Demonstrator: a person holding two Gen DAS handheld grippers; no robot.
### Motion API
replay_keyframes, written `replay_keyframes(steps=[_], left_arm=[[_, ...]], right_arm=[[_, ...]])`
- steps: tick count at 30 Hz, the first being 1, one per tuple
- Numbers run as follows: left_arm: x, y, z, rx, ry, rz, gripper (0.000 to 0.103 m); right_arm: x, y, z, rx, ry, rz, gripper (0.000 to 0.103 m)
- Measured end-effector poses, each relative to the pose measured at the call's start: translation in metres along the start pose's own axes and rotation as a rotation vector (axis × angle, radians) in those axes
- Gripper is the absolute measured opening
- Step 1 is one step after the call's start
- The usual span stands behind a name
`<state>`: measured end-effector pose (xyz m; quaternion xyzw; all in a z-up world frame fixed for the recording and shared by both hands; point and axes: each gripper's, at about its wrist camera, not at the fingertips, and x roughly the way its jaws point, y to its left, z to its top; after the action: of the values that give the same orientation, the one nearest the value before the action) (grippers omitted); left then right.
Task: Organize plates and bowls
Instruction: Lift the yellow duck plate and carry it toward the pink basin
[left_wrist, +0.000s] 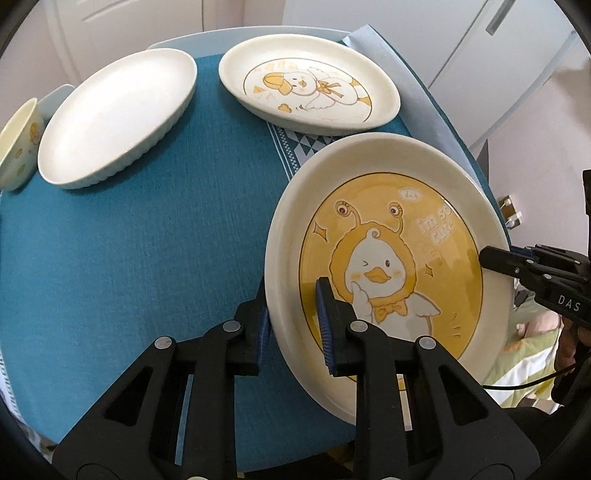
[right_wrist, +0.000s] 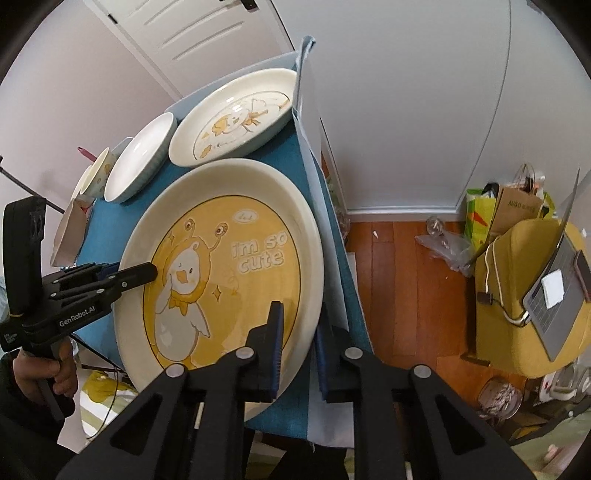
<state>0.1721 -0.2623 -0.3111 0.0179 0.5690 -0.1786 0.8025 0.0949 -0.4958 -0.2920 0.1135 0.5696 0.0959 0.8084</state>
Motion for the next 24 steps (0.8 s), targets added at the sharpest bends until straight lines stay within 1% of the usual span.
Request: replay_keyframes(steps=[5, 9, 12, 15, 19, 24], left_arm=[[-0.016, 0.005, -0.004, -0.018, -0.027, 0.010, 0.020], [-0.035, 0.013, -0.009, -0.042, -0.060, 0.028, 0.020], [-0.057, 0.027, -0.015, -0.079, -0.092, 0.045, 0.020], [-0.079, 0.043, -0.024, -0.121, -0.123, 0.060, 0.020], [-0.112, 0.070, -0.036, -0.175, -0.163, 0.093, 0.020], [-0.143, 0.116, -0.056, -0.231, -0.178, 0.136, 0.020]], right_arm=[[-0.010, 0.011, 0.005, -0.044, -0.033, -0.009, 0.015], [-0.013, 0.021, 0.011, -0.076, -0.049, 0.007, 0.015], [-0.014, 0.036, 0.016, -0.111, -0.065, 0.024, 0.015], [-0.018, 0.058, 0.021, -0.158, -0.077, 0.042, 0.015], [-0.020, 0.096, 0.030, -0.212, -0.088, 0.081, 0.015], [-0.011, 0.146, 0.037, -0.271, -0.082, 0.125, 0.015]])
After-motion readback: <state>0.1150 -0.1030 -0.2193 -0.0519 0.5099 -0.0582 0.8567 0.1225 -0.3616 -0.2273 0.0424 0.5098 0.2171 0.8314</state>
